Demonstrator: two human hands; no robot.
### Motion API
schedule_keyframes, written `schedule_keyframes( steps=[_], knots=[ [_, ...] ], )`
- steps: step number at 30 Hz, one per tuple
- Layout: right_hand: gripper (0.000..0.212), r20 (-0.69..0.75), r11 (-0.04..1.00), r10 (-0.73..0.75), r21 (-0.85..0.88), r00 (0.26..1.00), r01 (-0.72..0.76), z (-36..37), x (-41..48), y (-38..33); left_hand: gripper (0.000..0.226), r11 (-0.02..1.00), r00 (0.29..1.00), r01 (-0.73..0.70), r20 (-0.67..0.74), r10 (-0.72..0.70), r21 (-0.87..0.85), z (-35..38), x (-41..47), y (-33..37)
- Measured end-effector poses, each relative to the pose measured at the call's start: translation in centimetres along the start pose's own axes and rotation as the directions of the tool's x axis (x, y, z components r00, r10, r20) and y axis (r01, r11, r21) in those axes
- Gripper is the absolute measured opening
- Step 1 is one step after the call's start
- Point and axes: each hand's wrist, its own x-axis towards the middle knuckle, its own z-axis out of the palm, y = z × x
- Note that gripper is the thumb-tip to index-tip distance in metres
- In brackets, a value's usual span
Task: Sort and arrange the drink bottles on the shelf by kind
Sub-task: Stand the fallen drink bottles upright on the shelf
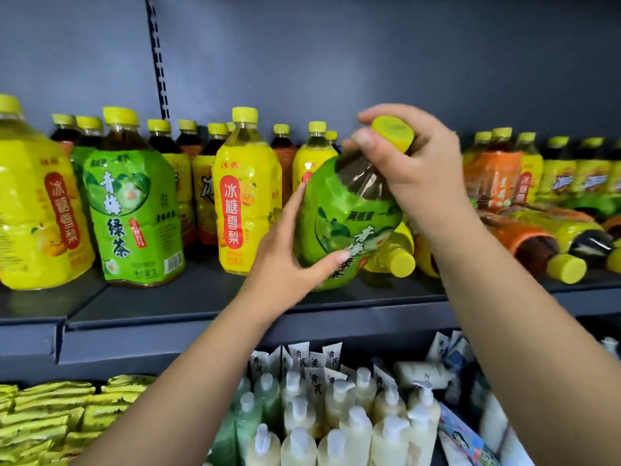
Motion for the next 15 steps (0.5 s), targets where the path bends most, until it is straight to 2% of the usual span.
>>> schedule_keyframes(
  steps=[3, 7, 10, 12, 15],
  knots=[
    [0.013, -0.006, 0.987, 0.153, 0.060, 0.988, -0.152, 0.7, 2.4, 1.2, 0.078, 0.990, 0.997, 0.028, -0.062, -0.037, -0.138, 1.1, 1.4, -0.5],
    [0.014, 0.021, 0.942, 0.334, -0.047, 0.942, -0.333, 1.9, 4.3, 3.9, 0.077, 0.968, 0.977, 0.154, -0.114, -0.179, -0.198, 2.1, 3.0, -1.7],
    [0.045, 0.088, 0.885, 0.449, -0.181, 0.889, -0.429, 3.3, 3.2, 5.9, 0.067, 0.920, 0.939, 0.295, -0.100, -0.329, -0.258, 2.1, 3.7, -2.2],
    [0.058, 0.047, 0.887, 0.421, -0.229, 0.906, -0.400, 4.0, 2.0, 7.0, 0.057, 0.898, 0.924, 0.335, -0.087, -0.373, -0.286, 2.1, 3.7, -2.1],
    [0.059, -0.047, 0.909, 0.381, -0.164, 0.923, -0.383, 4.6, 1.7, 7.7, 0.056, 0.897, 0.914, 0.363, -0.088, -0.395, -0.254, 2.2, 3.8, -2.3]
  ],
)
